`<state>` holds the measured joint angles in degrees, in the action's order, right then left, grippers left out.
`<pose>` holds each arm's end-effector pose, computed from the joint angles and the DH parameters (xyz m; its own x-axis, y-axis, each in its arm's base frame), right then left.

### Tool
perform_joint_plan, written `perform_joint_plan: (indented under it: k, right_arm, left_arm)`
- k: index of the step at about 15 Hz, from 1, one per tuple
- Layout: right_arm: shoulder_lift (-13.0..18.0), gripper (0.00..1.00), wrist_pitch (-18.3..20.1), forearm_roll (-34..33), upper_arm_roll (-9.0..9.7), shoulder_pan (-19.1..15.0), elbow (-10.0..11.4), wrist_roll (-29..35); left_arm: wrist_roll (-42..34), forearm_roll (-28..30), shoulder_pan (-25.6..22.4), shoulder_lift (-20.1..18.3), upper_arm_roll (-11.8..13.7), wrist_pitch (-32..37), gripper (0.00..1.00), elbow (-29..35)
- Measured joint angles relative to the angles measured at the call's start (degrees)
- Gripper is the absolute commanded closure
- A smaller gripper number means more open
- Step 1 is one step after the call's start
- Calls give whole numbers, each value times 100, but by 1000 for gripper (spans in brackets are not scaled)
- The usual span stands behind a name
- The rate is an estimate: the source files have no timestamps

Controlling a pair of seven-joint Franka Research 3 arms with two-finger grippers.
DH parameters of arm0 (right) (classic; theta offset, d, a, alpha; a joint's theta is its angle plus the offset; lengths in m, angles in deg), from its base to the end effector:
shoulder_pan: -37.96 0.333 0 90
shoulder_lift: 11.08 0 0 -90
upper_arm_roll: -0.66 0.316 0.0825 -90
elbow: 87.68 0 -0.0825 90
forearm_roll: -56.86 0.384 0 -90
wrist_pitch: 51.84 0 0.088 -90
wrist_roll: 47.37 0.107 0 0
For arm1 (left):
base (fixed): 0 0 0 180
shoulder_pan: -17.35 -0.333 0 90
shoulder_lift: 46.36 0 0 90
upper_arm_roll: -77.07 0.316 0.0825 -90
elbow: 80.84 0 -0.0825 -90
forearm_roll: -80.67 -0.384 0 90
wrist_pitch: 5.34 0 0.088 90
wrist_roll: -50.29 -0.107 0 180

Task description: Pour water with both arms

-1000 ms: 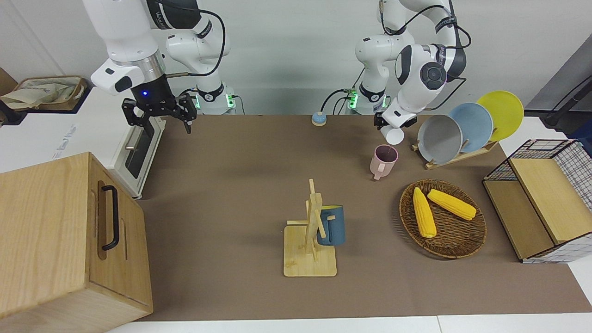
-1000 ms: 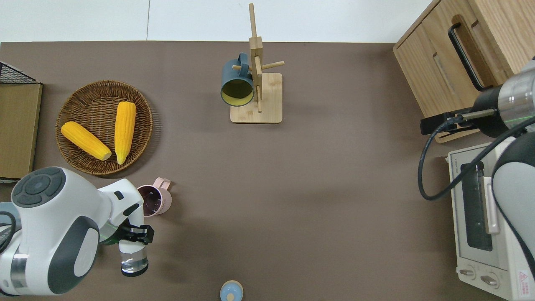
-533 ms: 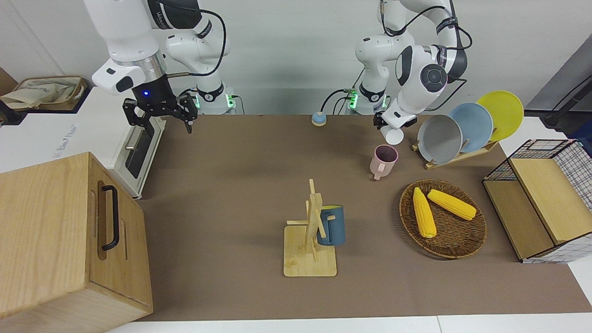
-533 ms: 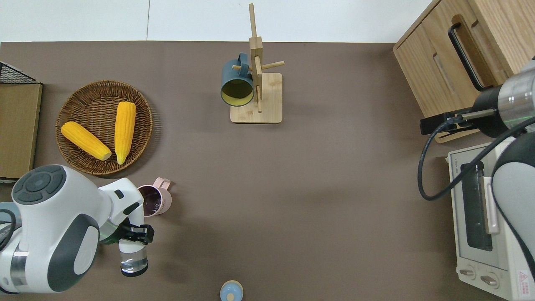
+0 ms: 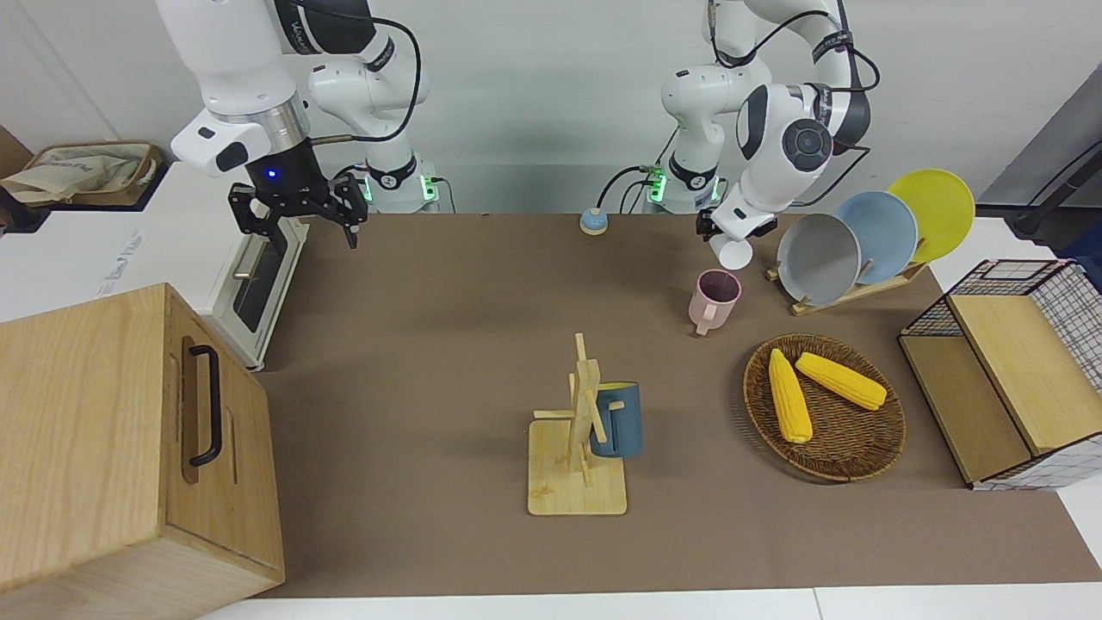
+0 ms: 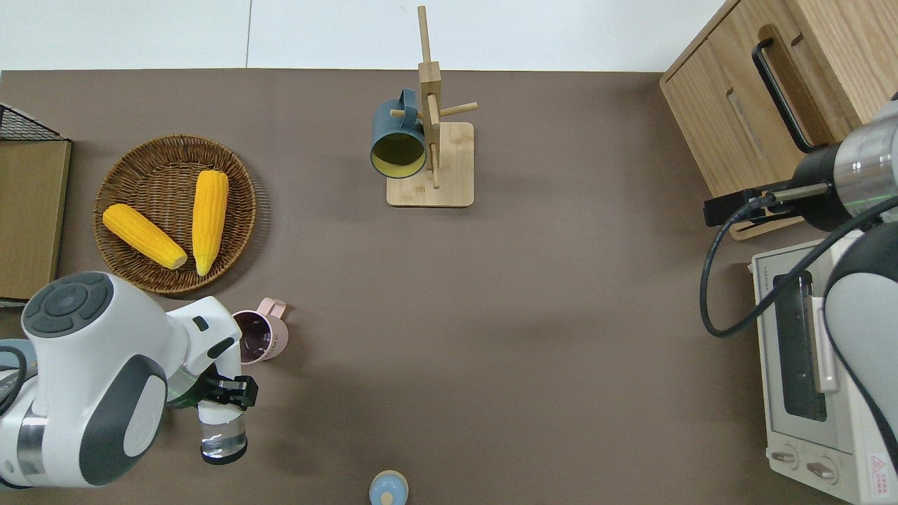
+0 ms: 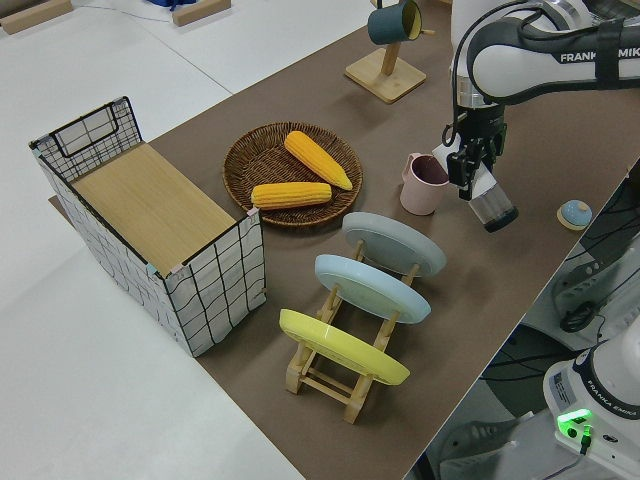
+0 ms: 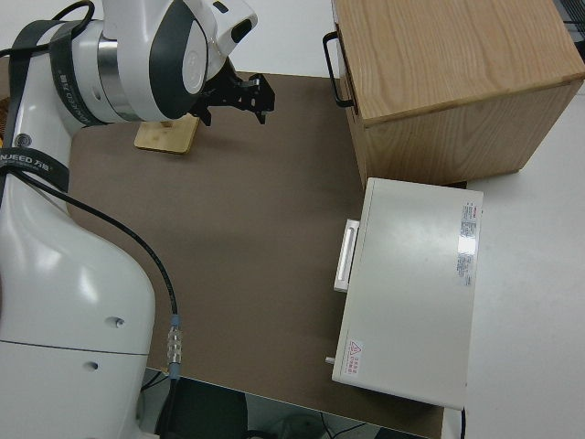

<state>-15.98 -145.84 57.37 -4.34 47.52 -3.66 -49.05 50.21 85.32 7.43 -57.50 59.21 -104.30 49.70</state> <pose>0.5865 0.0501 0.6319 0.9901 0.1087 0.0889 0.1091 -0.9940 0.0012 0.4354 -0.0703 0.4070 0.9297 -0.0917 -0.3568 -0.0938 -0.9955 0.0116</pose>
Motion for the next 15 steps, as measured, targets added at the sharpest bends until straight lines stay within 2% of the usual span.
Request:
perform_joint_plan:
  k: [15]
  right_arm:
    - [0, 9, 0, 2, 0, 0, 0, 0]
  left_arm:
    - [222, -79, 5, 208, -119, 110, 1000, -78]
